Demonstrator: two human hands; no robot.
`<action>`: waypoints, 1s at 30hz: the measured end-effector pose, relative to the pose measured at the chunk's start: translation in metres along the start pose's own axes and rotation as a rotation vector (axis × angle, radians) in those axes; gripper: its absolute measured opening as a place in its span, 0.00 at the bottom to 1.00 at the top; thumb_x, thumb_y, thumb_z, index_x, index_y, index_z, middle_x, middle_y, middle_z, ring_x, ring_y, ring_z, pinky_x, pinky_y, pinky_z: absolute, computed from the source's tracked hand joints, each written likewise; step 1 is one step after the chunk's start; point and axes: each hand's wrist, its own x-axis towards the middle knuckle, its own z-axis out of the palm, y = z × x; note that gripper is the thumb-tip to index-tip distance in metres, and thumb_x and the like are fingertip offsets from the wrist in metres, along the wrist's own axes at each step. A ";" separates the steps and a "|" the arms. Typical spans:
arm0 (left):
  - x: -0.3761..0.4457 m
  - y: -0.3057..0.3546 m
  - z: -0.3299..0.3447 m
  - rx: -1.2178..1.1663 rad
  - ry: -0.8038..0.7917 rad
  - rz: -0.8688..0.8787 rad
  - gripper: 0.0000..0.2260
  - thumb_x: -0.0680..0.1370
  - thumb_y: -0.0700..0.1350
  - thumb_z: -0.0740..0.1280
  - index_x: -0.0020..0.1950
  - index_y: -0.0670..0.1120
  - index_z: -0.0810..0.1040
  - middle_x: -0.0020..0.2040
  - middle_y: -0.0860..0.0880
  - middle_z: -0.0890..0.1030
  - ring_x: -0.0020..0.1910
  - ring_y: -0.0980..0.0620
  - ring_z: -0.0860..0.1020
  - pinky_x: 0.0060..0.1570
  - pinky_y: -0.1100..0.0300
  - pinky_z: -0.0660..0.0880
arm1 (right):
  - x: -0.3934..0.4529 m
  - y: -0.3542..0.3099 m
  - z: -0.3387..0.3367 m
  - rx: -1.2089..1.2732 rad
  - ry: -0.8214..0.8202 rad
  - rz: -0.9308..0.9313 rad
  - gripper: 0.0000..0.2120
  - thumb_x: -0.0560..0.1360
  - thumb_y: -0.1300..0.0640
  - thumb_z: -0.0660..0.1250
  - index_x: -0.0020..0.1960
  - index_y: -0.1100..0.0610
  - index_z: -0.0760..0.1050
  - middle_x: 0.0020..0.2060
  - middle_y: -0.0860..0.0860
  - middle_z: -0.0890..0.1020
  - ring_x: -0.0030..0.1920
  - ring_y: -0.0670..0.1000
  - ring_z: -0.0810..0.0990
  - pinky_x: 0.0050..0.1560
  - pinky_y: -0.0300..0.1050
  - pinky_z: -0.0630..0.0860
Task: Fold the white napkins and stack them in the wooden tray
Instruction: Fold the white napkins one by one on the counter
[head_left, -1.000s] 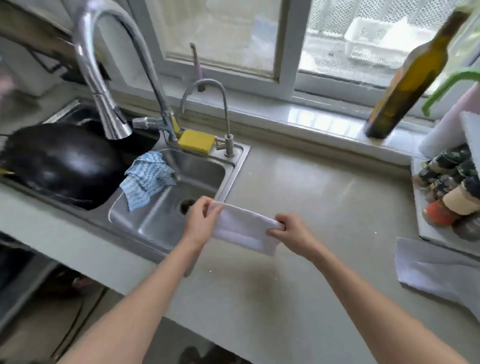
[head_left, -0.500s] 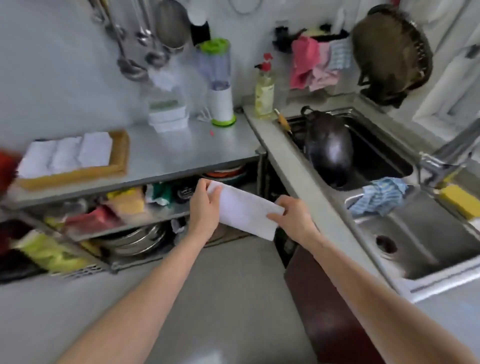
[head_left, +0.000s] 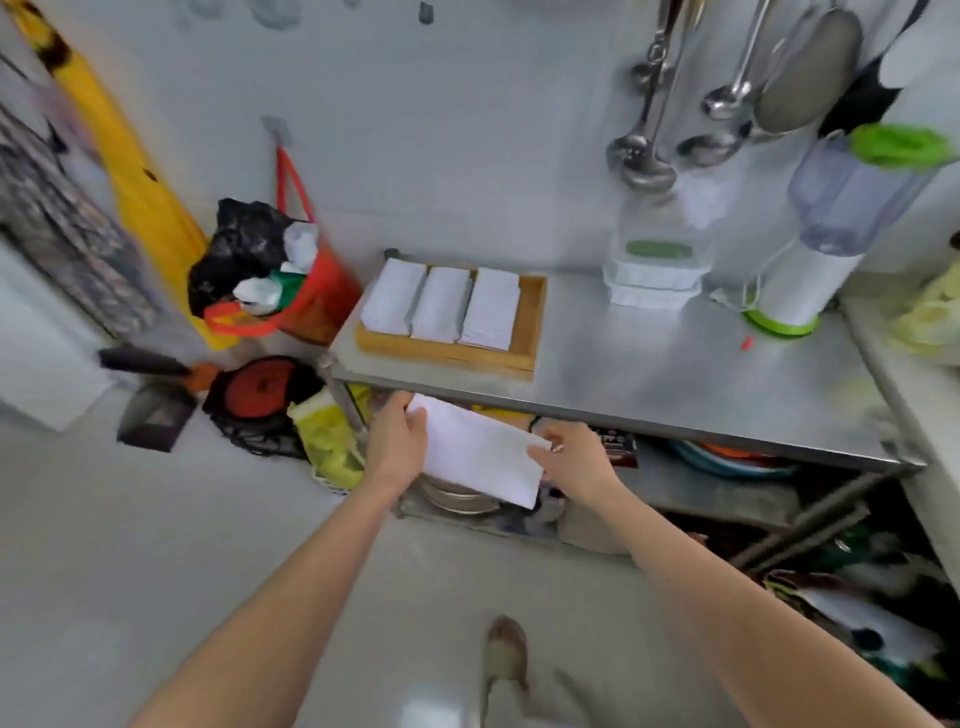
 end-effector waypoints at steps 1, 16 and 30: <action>0.022 -0.004 -0.004 0.010 0.006 -0.003 0.11 0.80 0.39 0.59 0.58 0.34 0.73 0.56 0.35 0.77 0.56 0.38 0.74 0.51 0.53 0.67 | 0.023 -0.008 0.006 -0.006 -0.008 0.008 0.07 0.74 0.61 0.65 0.39 0.53 0.76 0.35 0.52 0.78 0.38 0.53 0.76 0.39 0.43 0.72; 0.321 0.016 -0.006 0.069 -0.123 0.115 0.10 0.78 0.36 0.63 0.57 0.38 0.79 0.56 0.43 0.81 0.55 0.46 0.77 0.45 0.66 0.64 | 0.243 -0.090 0.060 0.035 -0.045 0.153 0.06 0.78 0.63 0.59 0.44 0.57 0.73 0.39 0.54 0.81 0.34 0.46 0.83 0.39 0.43 0.80; 0.479 0.050 0.082 0.204 -0.634 0.388 0.03 0.79 0.39 0.62 0.49 0.43 0.75 0.51 0.43 0.80 0.50 0.43 0.77 0.44 0.58 0.69 | 0.319 -0.134 0.103 0.214 0.297 0.597 0.11 0.78 0.64 0.58 0.37 0.56 0.69 0.34 0.52 0.78 0.36 0.53 0.81 0.27 0.37 0.71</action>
